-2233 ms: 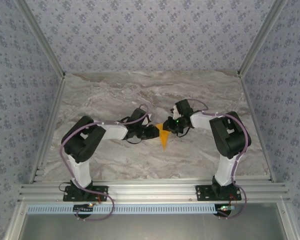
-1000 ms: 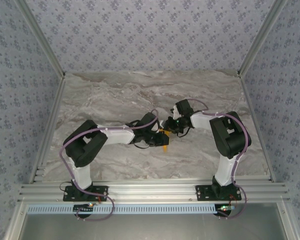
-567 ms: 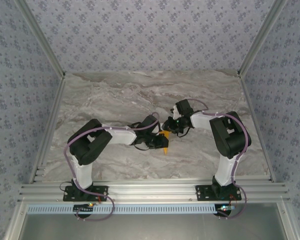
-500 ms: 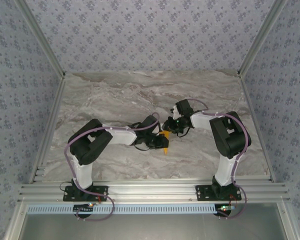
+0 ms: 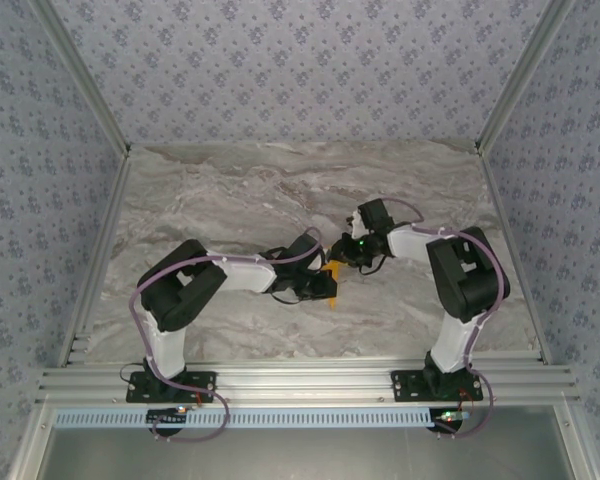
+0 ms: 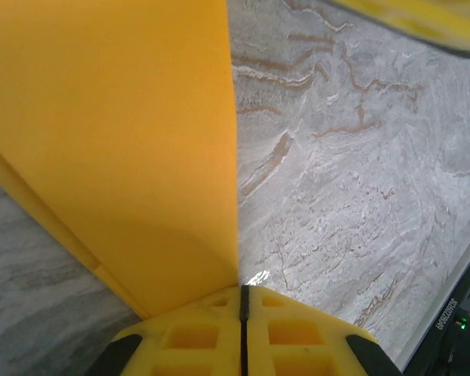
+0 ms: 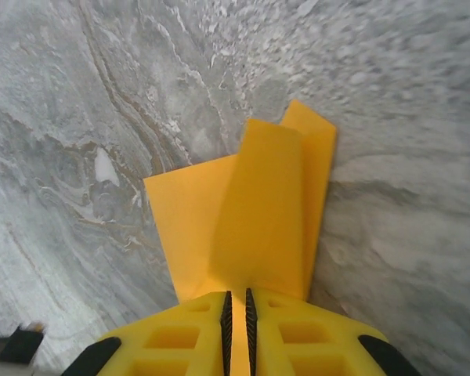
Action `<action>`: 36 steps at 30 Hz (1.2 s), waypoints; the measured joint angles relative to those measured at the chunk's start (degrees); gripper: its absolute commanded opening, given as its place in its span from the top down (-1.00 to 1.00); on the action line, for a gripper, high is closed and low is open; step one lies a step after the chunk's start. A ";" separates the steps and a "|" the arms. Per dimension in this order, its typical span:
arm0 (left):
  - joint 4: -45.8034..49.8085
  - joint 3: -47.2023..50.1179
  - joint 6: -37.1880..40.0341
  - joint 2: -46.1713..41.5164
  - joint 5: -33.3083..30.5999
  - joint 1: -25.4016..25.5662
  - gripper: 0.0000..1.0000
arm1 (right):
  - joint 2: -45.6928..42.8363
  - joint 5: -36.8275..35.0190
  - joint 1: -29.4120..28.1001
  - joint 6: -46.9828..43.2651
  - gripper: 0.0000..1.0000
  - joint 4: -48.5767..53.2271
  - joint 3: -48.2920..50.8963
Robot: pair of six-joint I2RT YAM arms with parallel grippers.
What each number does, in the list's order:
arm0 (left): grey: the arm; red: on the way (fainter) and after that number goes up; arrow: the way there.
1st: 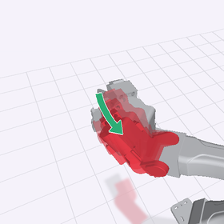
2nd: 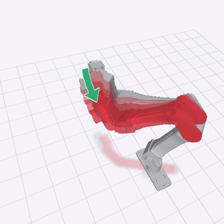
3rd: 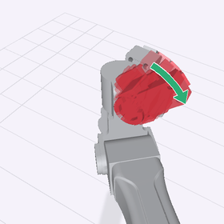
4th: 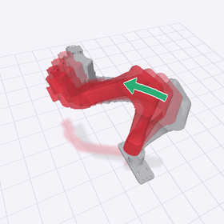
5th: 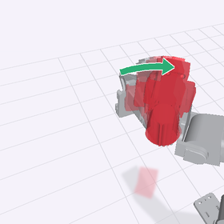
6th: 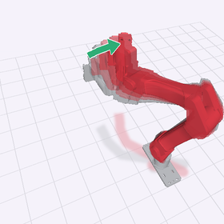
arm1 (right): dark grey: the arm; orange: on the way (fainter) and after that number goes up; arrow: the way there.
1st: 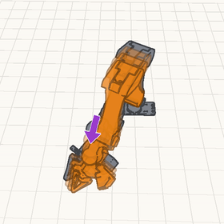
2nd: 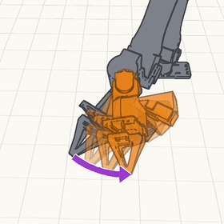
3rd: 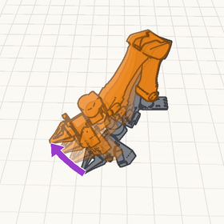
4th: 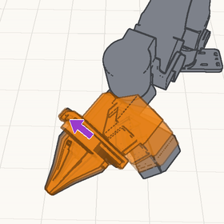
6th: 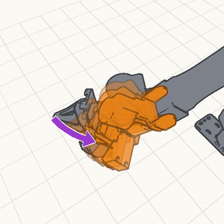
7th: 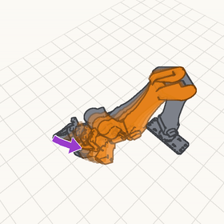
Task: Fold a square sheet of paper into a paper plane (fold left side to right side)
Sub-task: Fold the wing for the fifth time at the center of the table.
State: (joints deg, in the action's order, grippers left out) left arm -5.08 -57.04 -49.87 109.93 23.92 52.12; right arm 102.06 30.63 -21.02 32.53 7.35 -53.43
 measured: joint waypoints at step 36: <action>1.97 -0.96 -0.61 0.00 -1.25 0.42 0.93 | 3.06 7.82 0.72 -4.76 0.80 -7.61 3.50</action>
State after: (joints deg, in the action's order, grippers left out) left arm -3.11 -58.00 -50.48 109.93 22.68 52.53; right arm 105.12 38.46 -20.29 27.77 -0.25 -49.93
